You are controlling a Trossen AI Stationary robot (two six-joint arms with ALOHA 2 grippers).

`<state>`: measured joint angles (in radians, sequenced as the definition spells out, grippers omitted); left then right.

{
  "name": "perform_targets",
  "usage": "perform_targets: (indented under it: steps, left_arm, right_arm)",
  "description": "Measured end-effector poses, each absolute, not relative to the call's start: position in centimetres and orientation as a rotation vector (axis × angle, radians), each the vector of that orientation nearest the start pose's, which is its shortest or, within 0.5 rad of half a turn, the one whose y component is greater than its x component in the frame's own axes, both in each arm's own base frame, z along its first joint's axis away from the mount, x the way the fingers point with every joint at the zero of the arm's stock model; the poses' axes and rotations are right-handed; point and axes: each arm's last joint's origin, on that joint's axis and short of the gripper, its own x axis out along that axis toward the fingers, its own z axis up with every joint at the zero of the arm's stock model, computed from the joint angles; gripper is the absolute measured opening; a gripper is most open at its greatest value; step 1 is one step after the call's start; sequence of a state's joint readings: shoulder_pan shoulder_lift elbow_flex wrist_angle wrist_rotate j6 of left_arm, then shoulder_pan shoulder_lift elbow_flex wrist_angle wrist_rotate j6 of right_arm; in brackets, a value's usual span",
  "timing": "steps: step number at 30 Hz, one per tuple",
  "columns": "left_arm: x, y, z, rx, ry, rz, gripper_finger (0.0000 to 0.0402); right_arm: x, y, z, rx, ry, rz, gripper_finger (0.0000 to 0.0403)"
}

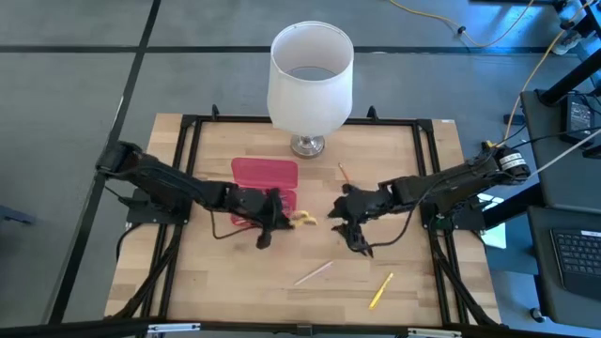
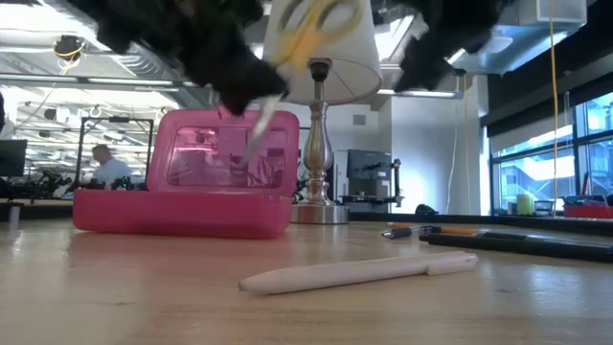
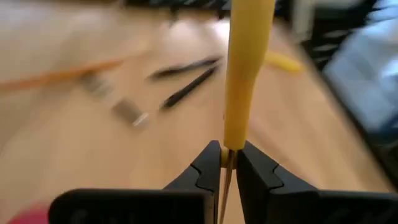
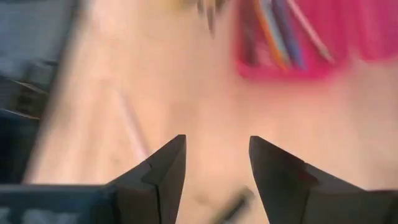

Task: Pick & place school supplies into a supply box
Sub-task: Put the yellow scissors into the red supply box

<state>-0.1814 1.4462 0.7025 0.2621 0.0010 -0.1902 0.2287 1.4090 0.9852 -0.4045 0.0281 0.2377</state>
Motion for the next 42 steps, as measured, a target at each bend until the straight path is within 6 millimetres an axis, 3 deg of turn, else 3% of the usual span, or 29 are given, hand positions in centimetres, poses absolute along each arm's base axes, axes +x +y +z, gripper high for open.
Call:
perform_targets:
  steps: [6, 10, 17, 27, 35, 42]
  left_arm:
    - [25.3, -3.9, 21.1, -0.136, 0.682, 0.104, 0.0023]
    - [24.3, -2.7, 21.9, -0.196, 0.826, 0.179, 0.0022]
    - [24.8, -0.9, 22.3, -0.309, 0.969, 0.212, 0.0022]
    - [25.1, -1.0, 19.9, -0.375, 1.155, 0.159, 0.0022]
    - [25.9, -0.8, 17.6, -0.345, 1.264, 0.048, 0.0024]
    - [26.2, -0.2, 16.6, -0.350, 1.302, 0.054, 0.0027]
  right_arm:
    - [27.5, 5.9, 23.8, 0.020, 0.922, -0.129, 0.0179]
    - [27.6, 5.7, 23.9, -0.013, 0.902, -0.179, 0.0179]
    - [27.5, 5.6, 23.3, -0.020, 0.890, -0.197, 0.0179]
    - [26.4, 5.3, 20.0, -0.029, 0.927, -0.204, 0.0179]
    - [26.8, 5.4, 20.1, 0.009, 0.866, -0.205, 0.0179]
    - [26.7, 5.4, 20.0, 0.010, 0.868, -0.206, 0.0179]
